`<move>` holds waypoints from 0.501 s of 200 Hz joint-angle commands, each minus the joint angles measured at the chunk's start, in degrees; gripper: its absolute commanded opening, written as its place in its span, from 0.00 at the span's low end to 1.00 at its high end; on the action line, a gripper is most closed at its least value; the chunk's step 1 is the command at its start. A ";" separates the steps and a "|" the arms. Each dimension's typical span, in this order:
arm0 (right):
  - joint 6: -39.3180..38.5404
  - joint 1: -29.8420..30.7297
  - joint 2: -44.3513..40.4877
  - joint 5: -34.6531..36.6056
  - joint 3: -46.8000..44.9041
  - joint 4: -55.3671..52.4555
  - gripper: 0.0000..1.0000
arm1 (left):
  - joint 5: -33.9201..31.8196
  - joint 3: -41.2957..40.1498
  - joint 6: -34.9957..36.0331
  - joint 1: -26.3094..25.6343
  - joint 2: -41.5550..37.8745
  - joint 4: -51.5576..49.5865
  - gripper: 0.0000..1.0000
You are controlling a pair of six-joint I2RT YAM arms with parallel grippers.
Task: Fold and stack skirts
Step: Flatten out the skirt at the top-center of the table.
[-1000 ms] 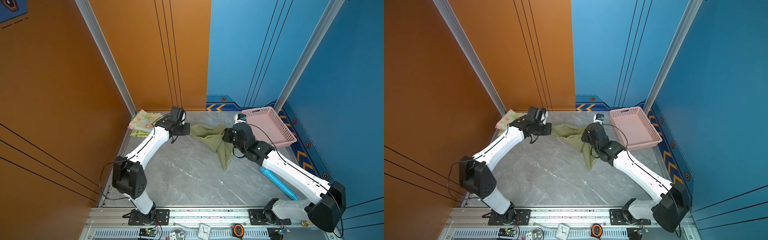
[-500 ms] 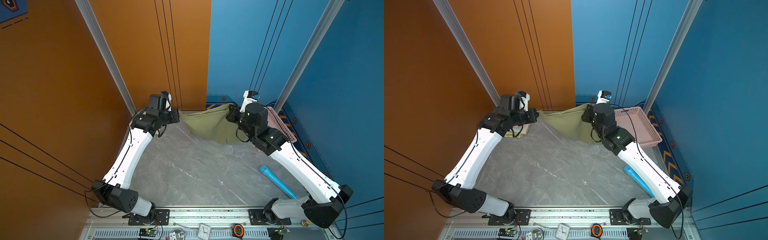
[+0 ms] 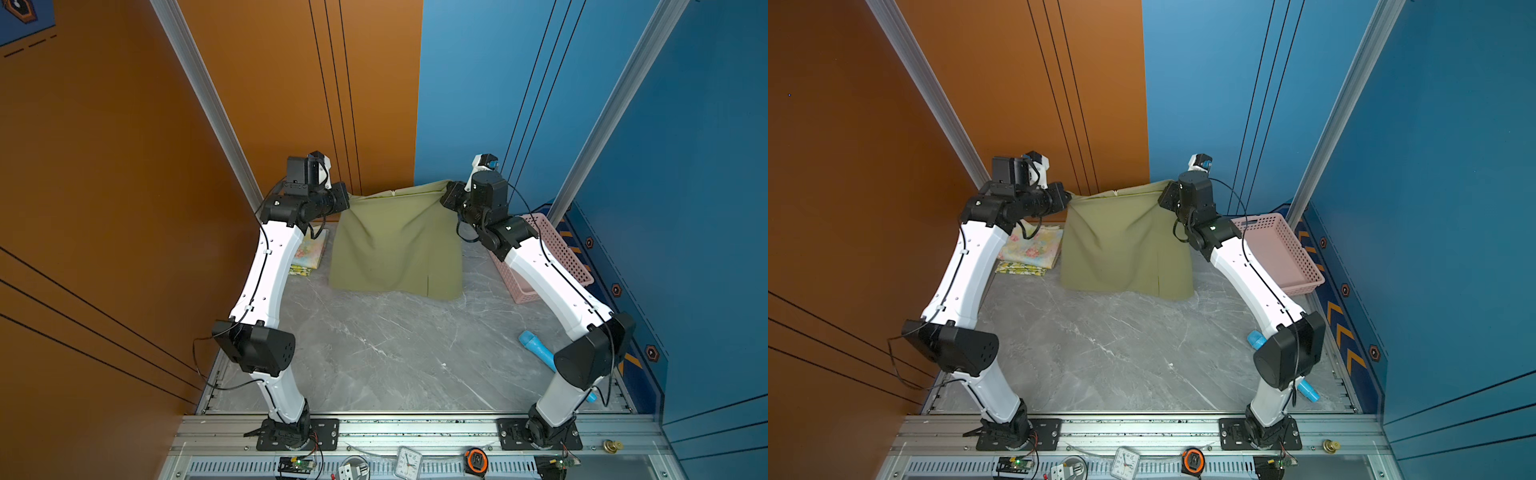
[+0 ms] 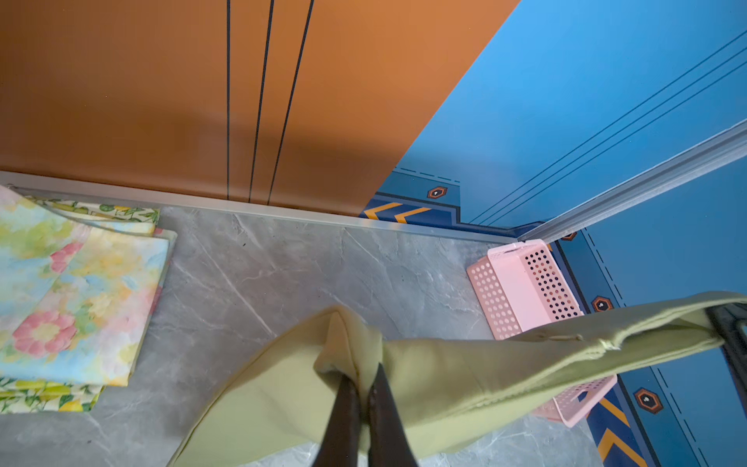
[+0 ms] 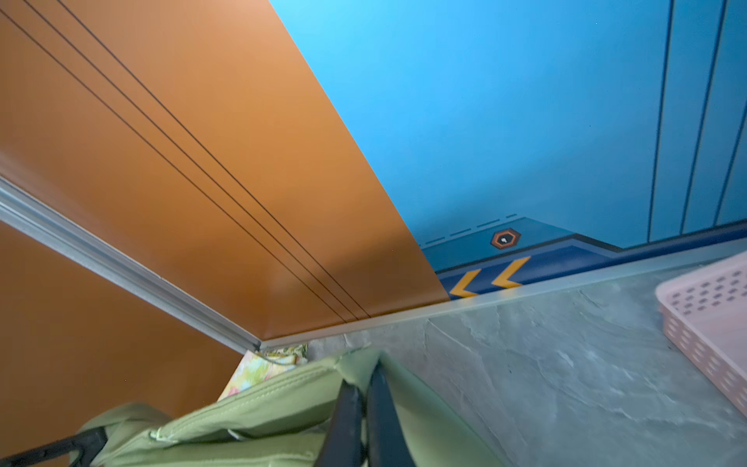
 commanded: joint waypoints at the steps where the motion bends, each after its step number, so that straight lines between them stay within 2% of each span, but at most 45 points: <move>1: 1.43 -0.91 0.46 -2.63 6.33 1.21 0.00 | 1.34 7.45 0.15 1.02 1.04 -2.94 0.00; 23: 2.51 -1.61 -1.78 -4.64 4.35 0.60 0.00 | 0.85 5.08 0.44 0.80 -1.44 -2.93 0.00; 43: 2.81 -1.80 -7.99 -4.60 -5.14 0.67 0.00 | -2.19 -4.88 1.31 -0.81 -8.23 -2.54 0.00; 68: 4.85 -1.51 -18.52 -5.41 -25.33 3.72 0.00 | -7.00 -31.22 -0.81 -4.16 -22.50 5.59 0.00; 88: 4.56 0.40 -26.11 -6.41 -44.14 9.43 0.00 | -12.29 -56.17 -6.74 -8.14 -33.89 13.82 0.00; 92: 4.23 0.73 -27.46 -6.90 -48.23 10.59 0.06 | -13.62 -61.45 -7.82 -9.53 -36.05 16.28 0.05; 100: 3.99 1.80 -29.93 -6.60 -54.66 11.39 0.27 | -16.40 -71.44 -9.98 -12.73 -39.76 20.64 0.26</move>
